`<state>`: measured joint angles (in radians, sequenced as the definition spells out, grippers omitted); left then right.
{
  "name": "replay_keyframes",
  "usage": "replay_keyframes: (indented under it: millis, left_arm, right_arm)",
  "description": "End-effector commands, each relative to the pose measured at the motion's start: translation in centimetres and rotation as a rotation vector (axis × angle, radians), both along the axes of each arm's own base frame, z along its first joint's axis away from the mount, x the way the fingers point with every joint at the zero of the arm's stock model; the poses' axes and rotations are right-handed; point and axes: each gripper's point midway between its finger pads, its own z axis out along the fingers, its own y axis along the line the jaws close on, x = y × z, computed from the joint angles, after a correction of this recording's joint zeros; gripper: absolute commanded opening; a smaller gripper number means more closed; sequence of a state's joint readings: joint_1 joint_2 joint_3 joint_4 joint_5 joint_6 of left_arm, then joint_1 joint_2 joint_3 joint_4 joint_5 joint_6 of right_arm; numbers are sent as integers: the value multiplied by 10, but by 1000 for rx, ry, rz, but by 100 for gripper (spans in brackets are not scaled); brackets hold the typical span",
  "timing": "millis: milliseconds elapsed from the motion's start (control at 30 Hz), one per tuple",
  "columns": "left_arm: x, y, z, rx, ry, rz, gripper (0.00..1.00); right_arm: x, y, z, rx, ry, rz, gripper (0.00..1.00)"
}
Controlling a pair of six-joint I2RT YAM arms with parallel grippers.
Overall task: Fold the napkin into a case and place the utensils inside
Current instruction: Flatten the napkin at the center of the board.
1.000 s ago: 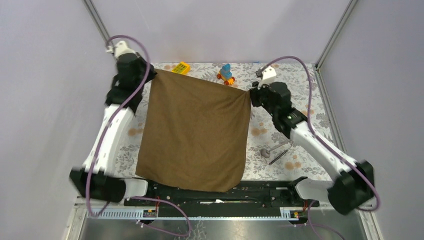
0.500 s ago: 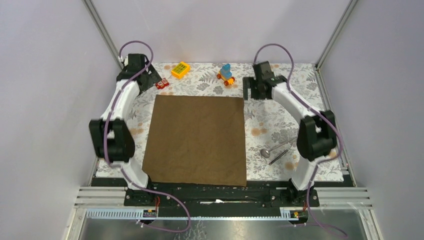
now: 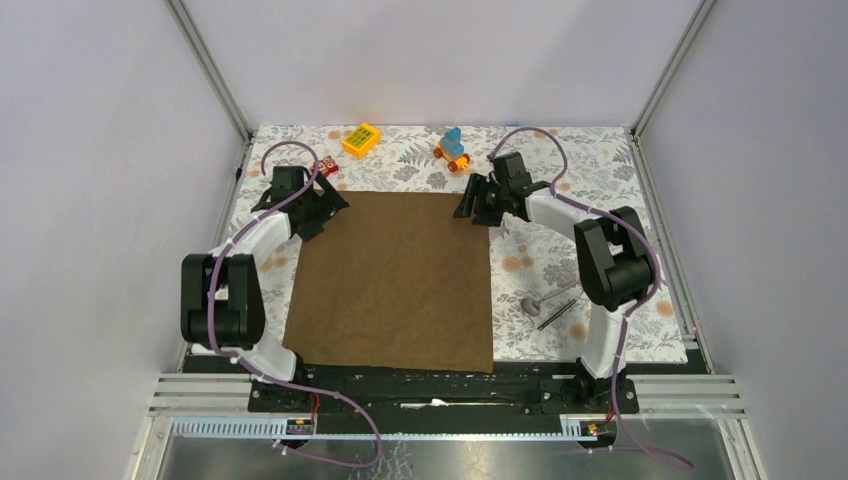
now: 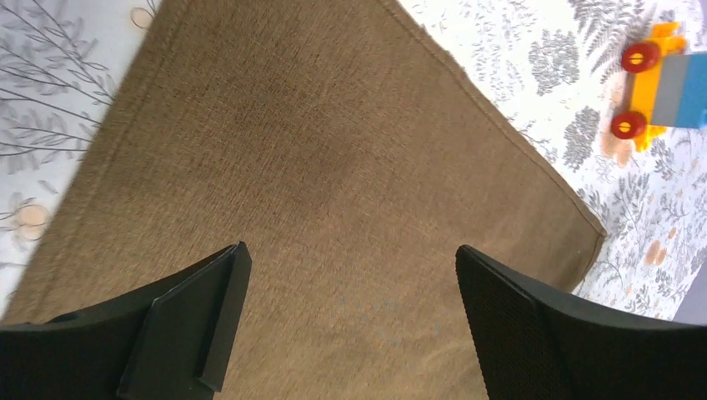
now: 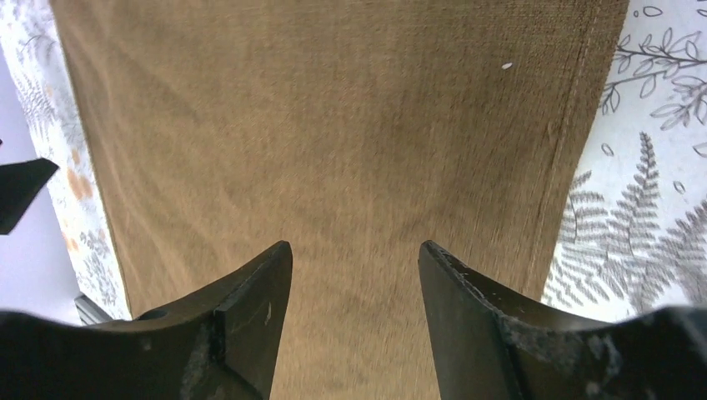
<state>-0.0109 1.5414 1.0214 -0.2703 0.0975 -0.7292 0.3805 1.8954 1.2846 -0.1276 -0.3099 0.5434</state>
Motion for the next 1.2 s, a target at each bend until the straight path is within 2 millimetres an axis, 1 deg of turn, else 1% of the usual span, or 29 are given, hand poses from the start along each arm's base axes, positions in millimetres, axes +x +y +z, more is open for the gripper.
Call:
replay_keyframes:
  millis: [0, 100, 133, 233, 333, 433, 467, 533, 667, 800, 967, 1033, 1100, 1133, 1167]
  left_arm:
    - [39, -6, 4, -91, -119, 35, 99]
    - [44, -5, -13, -110, -104, 64, 99]
    - [47, -5, -14, -114, -120, 73, 99]
    - [49, -2, -26, -116, -109, 97, 99]
    - [52, 1, -34, -114, -101, 123, 99]
    - [57, 2, -40, -113, -104, 133, 99]
    - [60, 2, -41, -116, -104, 133, 99]
    - [67, 0, -46, -129, -95, 129, 99]
    - [82, -6, -53, -163, -91, 121, 99]
    - [96, -9, -56, -181, -91, 119, 99]
    - [110, -12, -64, -193, -83, 104, 99]
    - [115, -12, -62, -185, -85, 91, 99]
    - [118, -14, -52, -182, -96, 67, 99]
    - [118, -15, -43, -177, -108, 56, 99]
    - [117, -17, -31, -169, -129, 38, 99]
  right_arm:
    - [37, 13, 2, 57, -62, -58, 63]
    - [48, 5, -16, 50, -26, -102, 57]
    - [55, 4, -19, 62, -32, -117, 55]
    - [65, -3, -37, 51, -8, -166, 54]
    - [70, -17, -54, 29, 35, -221, 54]
    - [78, -31, -62, 9, 39, -262, 54]
    - [77, -35, -67, -2, 62, -266, 54]
    - [81, -42, -74, -16, 88, -278, 54]
    - [94, -54, -83, -21, 102, -299, 54]
    - [108, -65, -92, -29, 121, -311, 55]
    - [126, -77, -93, -25, 111, -315, 55]
    - [134, -80, -91, -41, 96, -281, 57]
    - [138, -77, -79, -58, 81, -219, 61]
    - [138, -76, -70, -66, 71, -193, 64]
    - [138, -76, -58, -78, 58, -179, 66]
